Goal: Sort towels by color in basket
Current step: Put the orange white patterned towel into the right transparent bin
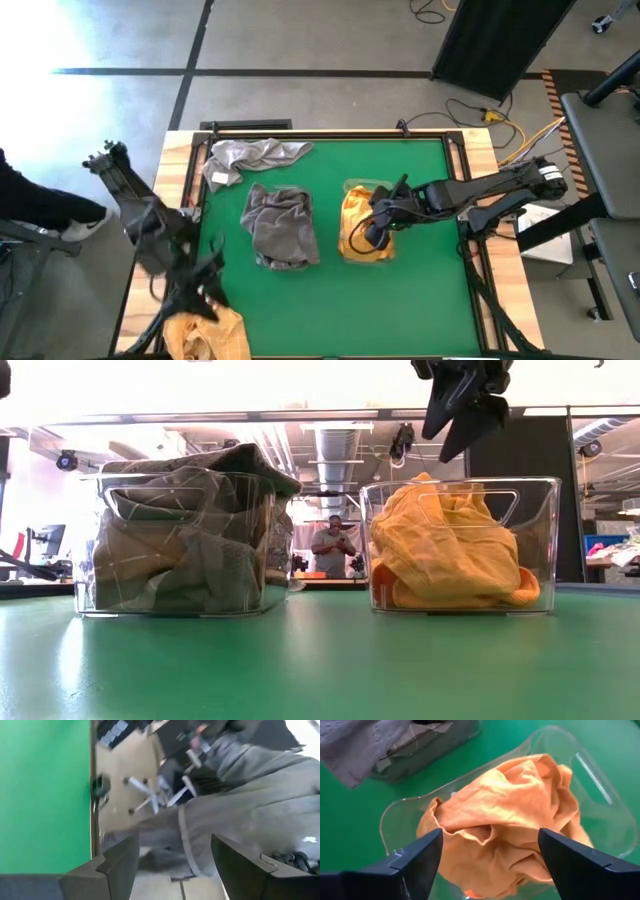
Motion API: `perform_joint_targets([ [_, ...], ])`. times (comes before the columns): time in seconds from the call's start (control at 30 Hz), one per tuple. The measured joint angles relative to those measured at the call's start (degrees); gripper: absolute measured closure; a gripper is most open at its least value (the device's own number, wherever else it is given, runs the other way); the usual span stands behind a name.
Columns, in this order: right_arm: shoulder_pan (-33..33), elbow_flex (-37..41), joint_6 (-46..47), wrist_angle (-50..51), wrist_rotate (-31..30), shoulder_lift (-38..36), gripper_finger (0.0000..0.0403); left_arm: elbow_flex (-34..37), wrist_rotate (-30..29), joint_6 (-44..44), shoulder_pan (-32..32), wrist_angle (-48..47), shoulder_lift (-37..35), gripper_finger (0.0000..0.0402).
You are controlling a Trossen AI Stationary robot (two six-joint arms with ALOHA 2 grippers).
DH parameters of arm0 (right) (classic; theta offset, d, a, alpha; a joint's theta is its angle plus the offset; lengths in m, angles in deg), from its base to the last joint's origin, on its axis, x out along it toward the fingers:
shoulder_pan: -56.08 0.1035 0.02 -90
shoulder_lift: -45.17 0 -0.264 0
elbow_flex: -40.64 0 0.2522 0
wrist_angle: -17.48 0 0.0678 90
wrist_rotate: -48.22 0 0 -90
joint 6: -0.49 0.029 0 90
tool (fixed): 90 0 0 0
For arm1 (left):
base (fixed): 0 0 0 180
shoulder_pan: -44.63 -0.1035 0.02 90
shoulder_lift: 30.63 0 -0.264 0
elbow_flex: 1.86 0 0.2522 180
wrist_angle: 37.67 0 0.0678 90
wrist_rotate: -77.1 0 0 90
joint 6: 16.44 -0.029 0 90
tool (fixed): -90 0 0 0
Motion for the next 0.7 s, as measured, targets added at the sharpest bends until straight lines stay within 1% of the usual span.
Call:
perform_joint_targets([
  [0.03, -0.1, 0.0, -1.0, -0.1, -0.1, -0.4, 0.0087, 0.0, -1.2, 3.0, 2.2, -0.2, 1.5, 0.0171],
  [0.1, -0.5, 0.0, -2.9, -0.1, -0.1, -1.0, 0.0090, 0.0, -1.5, 9.8, 5.2, -0.9, 4.4, 0.0171],
  [0.2, -0.5, 0.0, -4.9, -0.1, -0.2, -2.2, 0.0087, 0.0, -0.5, 19.2, 6.7, -2.8, 8.7, 0.0171],
  [0.37, -0.5, 0.0, -5.7, -0.2, 0.3, -4.6, 0.0076, 0.0, 9.3, 30.5, 6.8, -8.0, 15.4, 0.0171],
  [0.47, -0.5, 0.0, -7.5, -0.2, 1.0, -5.8, 0.0072, 0.1, 15.3, 34.3, 6.7, -11.8, 19.5, 0.0171],
  [0.53, -0.5, 0.0, -8.6, -0.2, 1.4, -6.5, 0.0073, 0.1, 20.0, 35.4, 6.7, -14.0, 22.2, 0.0171],
  [0.6, -0.5, 0.0, -9.4, -0.3, 1.5, -7.1, 0.0075, 0.1, 22.4, 35.3, 6.8, -15.2, 24.8, 0.0171],
  [0.7, -0.5, 0.0, -10.8, -0.3, 1.5, -7.9, 0.0080, 0.0, 24.1, 34.9, 6.7, -16.6, 28.8, 0.0171],
])
